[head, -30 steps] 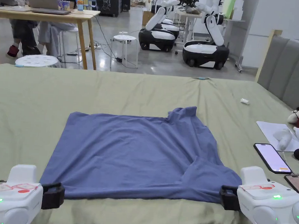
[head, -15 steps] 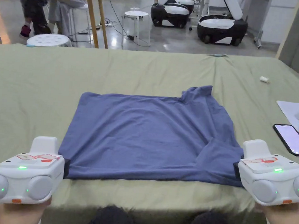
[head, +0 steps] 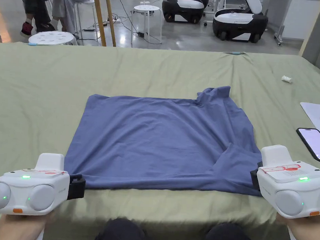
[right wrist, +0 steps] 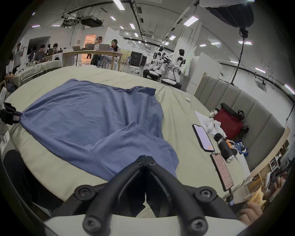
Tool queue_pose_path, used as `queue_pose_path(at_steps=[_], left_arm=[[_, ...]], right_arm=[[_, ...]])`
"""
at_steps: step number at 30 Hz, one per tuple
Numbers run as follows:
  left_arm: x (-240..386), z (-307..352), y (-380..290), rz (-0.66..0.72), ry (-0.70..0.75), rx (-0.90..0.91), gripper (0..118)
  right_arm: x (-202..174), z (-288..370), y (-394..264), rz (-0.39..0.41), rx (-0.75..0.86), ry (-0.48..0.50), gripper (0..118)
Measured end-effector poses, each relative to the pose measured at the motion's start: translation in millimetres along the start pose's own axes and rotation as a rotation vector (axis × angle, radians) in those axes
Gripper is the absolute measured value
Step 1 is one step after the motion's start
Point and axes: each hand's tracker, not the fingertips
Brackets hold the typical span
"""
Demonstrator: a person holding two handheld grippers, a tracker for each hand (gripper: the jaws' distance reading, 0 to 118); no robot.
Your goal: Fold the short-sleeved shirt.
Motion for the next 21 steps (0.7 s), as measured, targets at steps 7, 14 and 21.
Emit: queue_pose_path(at_steps=[7,14,21], left_arm=[[0,-15,-6,0.075,-0.024,-0.015,53],[9,0,1,0.006,-0.029,0.026,3],[1,-3,3,0.032,-0.052,0.038,3]], right_arm=[[1,-3,-2,-0.004,-0.008,0.000,0],[4,-1,-2,-0.019,-0.010,0.006,0],[19,5,-4,-0.053,-0.031,0.036,1]])
